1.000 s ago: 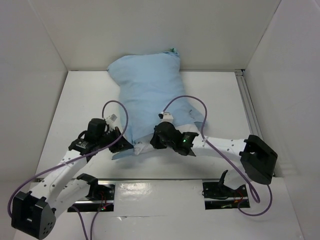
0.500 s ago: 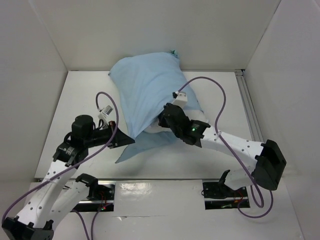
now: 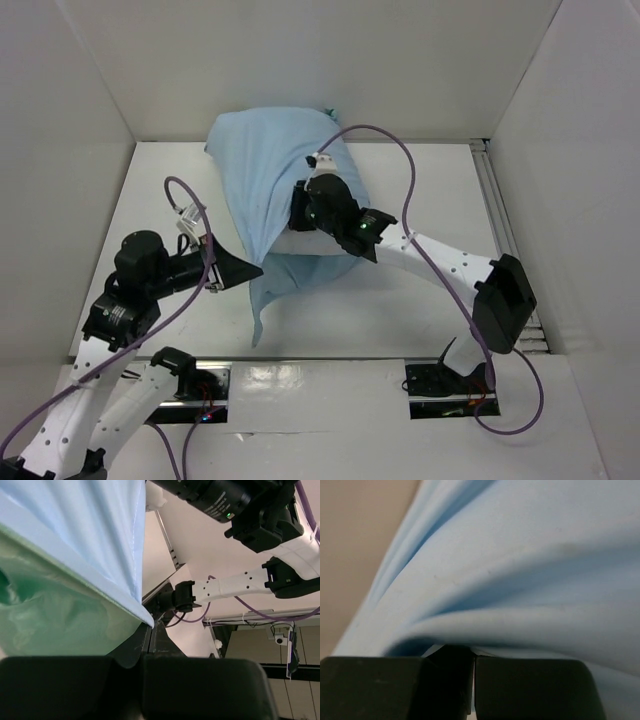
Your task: Put the pillow into the pillowcase
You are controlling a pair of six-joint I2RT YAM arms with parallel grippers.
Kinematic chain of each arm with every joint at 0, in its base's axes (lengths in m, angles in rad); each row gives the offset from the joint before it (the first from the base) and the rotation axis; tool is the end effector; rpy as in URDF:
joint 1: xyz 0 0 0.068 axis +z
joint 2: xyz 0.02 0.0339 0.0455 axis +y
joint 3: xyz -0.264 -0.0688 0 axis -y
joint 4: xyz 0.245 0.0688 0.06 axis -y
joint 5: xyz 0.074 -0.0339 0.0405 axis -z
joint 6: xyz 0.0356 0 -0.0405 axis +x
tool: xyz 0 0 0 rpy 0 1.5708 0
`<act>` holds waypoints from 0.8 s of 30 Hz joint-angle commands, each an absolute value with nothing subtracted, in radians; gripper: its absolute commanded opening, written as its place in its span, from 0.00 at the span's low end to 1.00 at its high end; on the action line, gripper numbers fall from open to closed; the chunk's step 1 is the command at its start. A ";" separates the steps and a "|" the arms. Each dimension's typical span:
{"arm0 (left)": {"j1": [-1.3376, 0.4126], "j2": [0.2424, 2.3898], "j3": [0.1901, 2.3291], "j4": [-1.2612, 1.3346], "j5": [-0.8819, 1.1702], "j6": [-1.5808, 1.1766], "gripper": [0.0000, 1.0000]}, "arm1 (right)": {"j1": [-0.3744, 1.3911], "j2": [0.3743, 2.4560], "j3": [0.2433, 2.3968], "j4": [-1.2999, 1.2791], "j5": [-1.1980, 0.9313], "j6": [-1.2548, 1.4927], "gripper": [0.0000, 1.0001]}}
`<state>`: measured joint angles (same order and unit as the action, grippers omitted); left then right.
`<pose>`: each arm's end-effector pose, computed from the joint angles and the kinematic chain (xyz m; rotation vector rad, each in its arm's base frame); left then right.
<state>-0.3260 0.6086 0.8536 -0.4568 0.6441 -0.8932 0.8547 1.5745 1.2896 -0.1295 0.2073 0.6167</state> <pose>0.1132 -0.0608 0.3605 -0.0402 1.9813 -1.4084 0.2501 0.2763 0.3224 -0.1052 2.0513 0.7395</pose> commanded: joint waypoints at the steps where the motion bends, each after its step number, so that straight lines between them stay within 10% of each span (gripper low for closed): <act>1: -0.359 0.552 0.911 -0.468 0.812 -0.882 0.00 | 0.836 1.637 1.403 0.126 -0.010 0.532 0.00; 3: -0.359 0.595 0.922 -0.526 0.781 -0.838 0.12 | 0.848 1.652 1.407 0.089 -0.032 0.561 0.00; 7: -0.359 0.696 1.024 -0.682 0.660 -0.680 0.99 | 0.857 1.539 1.159 0.104 0.086 0.635 0.00; 11: -0.359 0.785 1.126 -0.837 0.491 -0.578 1.00 | 0.838 1.357 0.930 -0.001 0.187 0.646 0.10; 12: -0.359 0.801 1.141 -0.847 0.459 -0.568 1.00 | 0.838 1.333 0.913 -0.026 0.187 0.646 0.24; 13: -0.359 0.831 1.164 -0.847 0.395 -0.558 1.00 | 0.838 1.312 0.913 -0.058 0.187 0.611 0.61; 14: -0.359 0.845 1.164 -0.847 0.365 -0.558 1.00 | 0.838 1.293 0.904 -0.096 0.187 0.611 0.70; 24: -0.122 1.179 1.173 -0.592 0.305 -0.572 1.00 | 0.838 1.005 0.888 -0.506 0.278 0.718 0.82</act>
<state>-0.1913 1.1229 1.1511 -0.7238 0.3008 -0.5751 0.8433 1.0702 0.8822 -0.3622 0.2058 0.6491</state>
